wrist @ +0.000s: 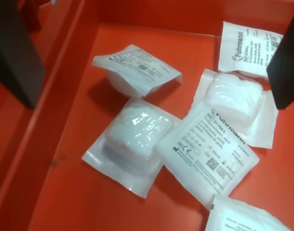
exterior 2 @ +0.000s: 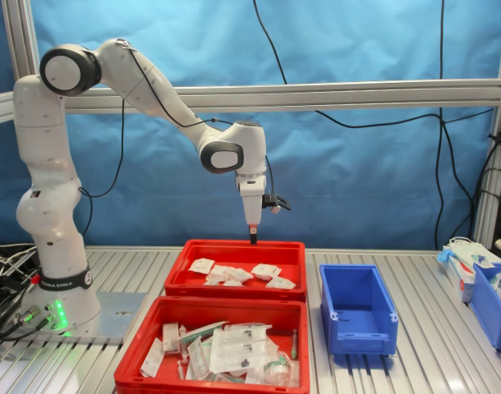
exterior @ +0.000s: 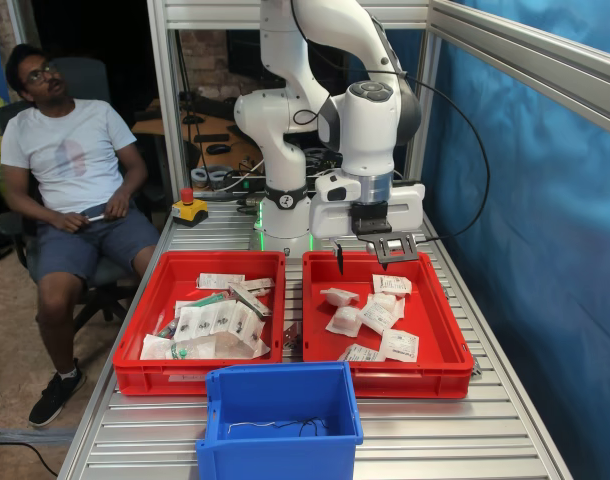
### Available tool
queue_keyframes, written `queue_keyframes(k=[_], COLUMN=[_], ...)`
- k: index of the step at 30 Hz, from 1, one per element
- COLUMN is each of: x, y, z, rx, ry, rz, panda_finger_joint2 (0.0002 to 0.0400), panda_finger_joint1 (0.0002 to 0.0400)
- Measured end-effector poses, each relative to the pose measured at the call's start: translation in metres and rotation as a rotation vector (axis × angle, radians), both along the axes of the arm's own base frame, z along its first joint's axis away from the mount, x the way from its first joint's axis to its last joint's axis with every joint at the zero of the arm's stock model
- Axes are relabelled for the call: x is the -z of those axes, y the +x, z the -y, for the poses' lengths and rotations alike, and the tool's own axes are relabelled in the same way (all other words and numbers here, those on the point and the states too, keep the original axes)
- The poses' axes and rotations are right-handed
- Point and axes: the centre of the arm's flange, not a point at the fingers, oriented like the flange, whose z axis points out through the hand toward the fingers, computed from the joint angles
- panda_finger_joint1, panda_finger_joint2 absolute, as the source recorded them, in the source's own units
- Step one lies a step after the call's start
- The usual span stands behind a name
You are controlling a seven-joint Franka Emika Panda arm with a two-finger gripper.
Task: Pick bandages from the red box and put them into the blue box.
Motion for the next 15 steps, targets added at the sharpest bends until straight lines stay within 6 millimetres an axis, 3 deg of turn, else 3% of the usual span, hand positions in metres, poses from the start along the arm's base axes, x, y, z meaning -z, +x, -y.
queue_keyframes(k=[15], x=[0.016], y=[-0.002], z=[-0.012], rx=[-0.023], ry=[-0.002], rz=[-0.015], panda_finger_joint2=[0.0400], panda_finger_joint1=[0.0400])
